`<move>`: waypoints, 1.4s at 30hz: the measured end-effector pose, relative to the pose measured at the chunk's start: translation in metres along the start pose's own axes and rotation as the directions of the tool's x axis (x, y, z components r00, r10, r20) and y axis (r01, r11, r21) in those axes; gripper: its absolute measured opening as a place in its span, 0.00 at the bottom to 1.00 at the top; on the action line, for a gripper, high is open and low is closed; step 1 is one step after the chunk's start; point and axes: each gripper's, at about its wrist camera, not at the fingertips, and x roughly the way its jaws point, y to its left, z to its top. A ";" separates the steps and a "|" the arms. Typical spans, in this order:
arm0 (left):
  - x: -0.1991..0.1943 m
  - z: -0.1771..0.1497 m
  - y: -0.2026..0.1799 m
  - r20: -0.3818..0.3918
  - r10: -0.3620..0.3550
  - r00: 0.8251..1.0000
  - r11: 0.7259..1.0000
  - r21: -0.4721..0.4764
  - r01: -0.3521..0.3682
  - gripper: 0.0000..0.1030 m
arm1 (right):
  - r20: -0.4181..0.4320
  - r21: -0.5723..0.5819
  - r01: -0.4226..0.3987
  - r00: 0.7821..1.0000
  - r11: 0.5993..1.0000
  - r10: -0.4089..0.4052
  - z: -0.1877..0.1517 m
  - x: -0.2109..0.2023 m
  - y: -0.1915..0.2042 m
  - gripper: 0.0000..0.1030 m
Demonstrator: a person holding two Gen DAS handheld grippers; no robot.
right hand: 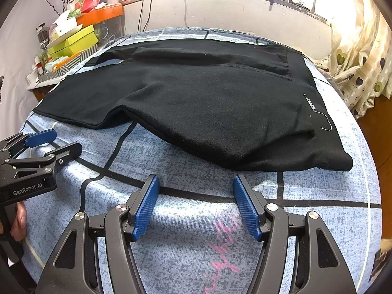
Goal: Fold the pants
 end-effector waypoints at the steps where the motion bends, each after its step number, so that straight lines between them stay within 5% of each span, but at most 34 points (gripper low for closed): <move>1: 0.000 0.000 0.000 0.000 0.000 1.000 1.000 0.000 0.000 0.78 | 0.000 -0.001 0.001 1.000 1.000 -0.001 0.000 0.000 0.000 0.61; 24: -0.024 0.015 -0.006 0.016 -0.053 0.998 0.998 0.018 0.053 0.75 | 0.029 -0.047 -0.107 0.994 0.993 0.108 0.019 -0.029 0.001 0.61; 42: 0.029 0.161 0.046 0.099 -0.010 0.995 0.998 0.057 0.005 0.75 | 0.078 -0.193 -0.213 0.970 0.958 0.232 0.181 0.027 -0.054 0.62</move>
